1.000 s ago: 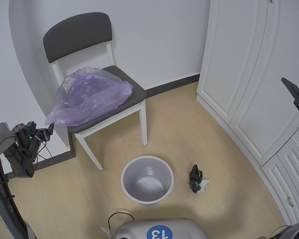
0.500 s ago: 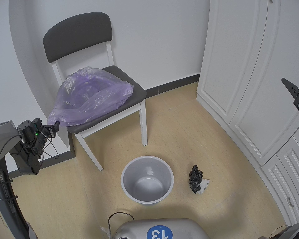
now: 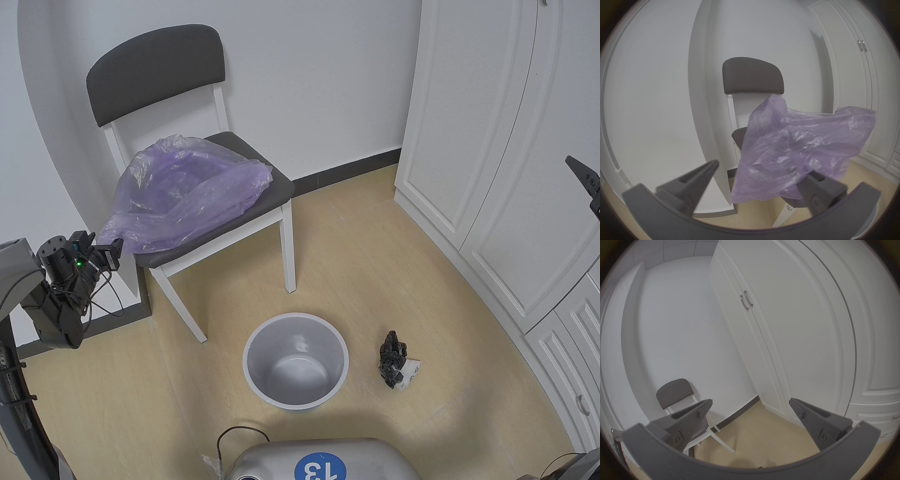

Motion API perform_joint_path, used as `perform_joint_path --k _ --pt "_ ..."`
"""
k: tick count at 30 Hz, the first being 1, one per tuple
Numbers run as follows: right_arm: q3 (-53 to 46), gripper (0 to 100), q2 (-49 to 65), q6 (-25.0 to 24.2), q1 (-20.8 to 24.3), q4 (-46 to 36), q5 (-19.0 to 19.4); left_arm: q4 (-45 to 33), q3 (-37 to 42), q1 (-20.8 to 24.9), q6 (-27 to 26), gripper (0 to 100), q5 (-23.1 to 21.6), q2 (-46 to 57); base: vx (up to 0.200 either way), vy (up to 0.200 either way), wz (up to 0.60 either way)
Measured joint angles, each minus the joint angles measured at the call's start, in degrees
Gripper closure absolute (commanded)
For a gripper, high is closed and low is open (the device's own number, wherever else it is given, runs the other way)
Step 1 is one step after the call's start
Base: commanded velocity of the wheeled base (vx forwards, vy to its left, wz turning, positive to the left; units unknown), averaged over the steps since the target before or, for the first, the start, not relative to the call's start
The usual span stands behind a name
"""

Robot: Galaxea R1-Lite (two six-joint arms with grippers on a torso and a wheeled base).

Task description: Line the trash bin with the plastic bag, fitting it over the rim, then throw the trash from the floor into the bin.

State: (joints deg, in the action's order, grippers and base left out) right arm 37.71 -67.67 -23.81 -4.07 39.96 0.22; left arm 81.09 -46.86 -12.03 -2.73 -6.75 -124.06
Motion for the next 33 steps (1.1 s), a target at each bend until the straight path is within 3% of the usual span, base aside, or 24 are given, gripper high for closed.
perform_joint_path --k 18,27,33 --pt "0.02 0 -0.44 -0.06 1.46 0.02 -0.11 0.56 2.22 4.95 2.30 100 -0.11 4.28 0.000 0.000 0.00" --pt "-0.55 0 -2.83 -0.13 11.31 3.17 -9.52 -7.47 2.46 11.76 2.76 100 0.09 14.19 0.000 0.000 0.00" --pt "-3.17 0 -5.07 1.15 15.59 6.95 -11.72 -14.56 1.61 17.02 2.30 100 0.52 20.15 0.000 0.000 0.00"
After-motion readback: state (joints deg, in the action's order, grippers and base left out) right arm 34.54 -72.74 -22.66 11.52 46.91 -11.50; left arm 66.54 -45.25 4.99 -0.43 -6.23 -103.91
